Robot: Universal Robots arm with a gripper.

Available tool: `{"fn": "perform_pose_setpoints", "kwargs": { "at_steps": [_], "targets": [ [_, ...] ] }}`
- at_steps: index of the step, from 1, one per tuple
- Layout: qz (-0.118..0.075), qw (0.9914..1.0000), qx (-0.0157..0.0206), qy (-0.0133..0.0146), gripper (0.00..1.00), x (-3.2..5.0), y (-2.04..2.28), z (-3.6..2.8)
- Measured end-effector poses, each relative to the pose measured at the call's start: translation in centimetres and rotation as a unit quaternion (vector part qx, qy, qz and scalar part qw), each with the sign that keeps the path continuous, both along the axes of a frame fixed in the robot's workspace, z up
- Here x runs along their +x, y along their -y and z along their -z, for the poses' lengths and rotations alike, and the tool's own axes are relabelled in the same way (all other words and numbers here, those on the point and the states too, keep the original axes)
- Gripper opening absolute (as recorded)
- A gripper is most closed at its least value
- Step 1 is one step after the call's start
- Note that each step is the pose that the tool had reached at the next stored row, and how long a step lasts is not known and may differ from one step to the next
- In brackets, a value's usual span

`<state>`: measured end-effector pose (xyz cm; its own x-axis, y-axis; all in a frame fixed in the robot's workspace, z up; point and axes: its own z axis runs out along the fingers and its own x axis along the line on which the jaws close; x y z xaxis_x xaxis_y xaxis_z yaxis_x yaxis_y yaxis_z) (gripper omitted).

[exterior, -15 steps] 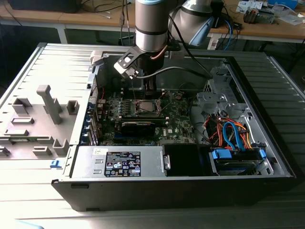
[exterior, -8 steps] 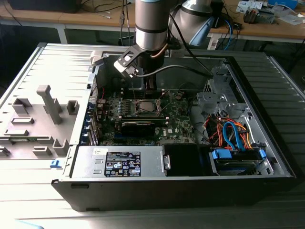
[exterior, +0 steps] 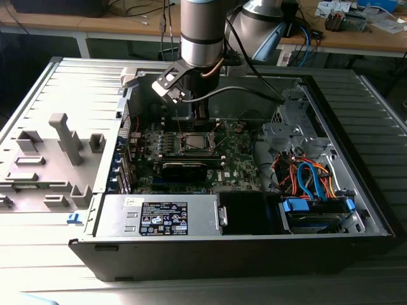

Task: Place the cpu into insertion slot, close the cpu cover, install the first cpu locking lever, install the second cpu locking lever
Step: 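Close the cpu cover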

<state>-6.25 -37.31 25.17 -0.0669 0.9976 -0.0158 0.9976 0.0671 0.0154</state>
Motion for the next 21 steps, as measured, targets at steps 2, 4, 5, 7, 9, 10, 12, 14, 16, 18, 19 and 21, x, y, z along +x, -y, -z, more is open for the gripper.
{"fn": "perform_pose_setpoints", "kwargs": {
  "at_steps": [2, 4, 5, 7, 9, 10, 12, 14, 16, 18, 19, 21],
  "targets": [
    [0.0, 1.0, 0.0, 0.0001, 0.11, 0.02, 0.08, 0.01],
    [0.0, 1.0, 0.0001, 0.0001, 0.11, 0.08, 0.14, 0.01],
    [0.0, 1.0, 0.0001, 0.0, 0.11, 0.11, 0.16, 0.0],
    [0.0, 1.0, 0.0001, 0.0001, 0.11, 0.16, 0.2, -0.03],
    [0.0, 1.0, 0.0001, 0.0001, 0.11, 0.18, 0.22, -0.11],
    [0.0, 1.0, 0.0001, 0.0001, 0.11, 0.19, 0.22, -0.14],
    [0.0, 1.0, 0.0001, 0.0, 0.11, 0.21, 0.23, -0.22],
    [0.0, 1.0, 0.0001, 0.0001, 0.11, 0.21, 0.24, -0.29],
    [0.0, 1.0, 0.0001, 0.0, 0.11, 0.21, 0.24, -0.33],
    [0.0, 1.0, 0.0001, 0.0001, 0.11, 0.21, 0.24, -0.35],
    [0.0, 1.0, 0.0001, 0.0001, 0.11, 0.21, 0.24, -0.37],
    [0.0, 1.0, 0.0001, 0.0001, 0.11, 0.21, 0.24, -0.43]
  ]
}}
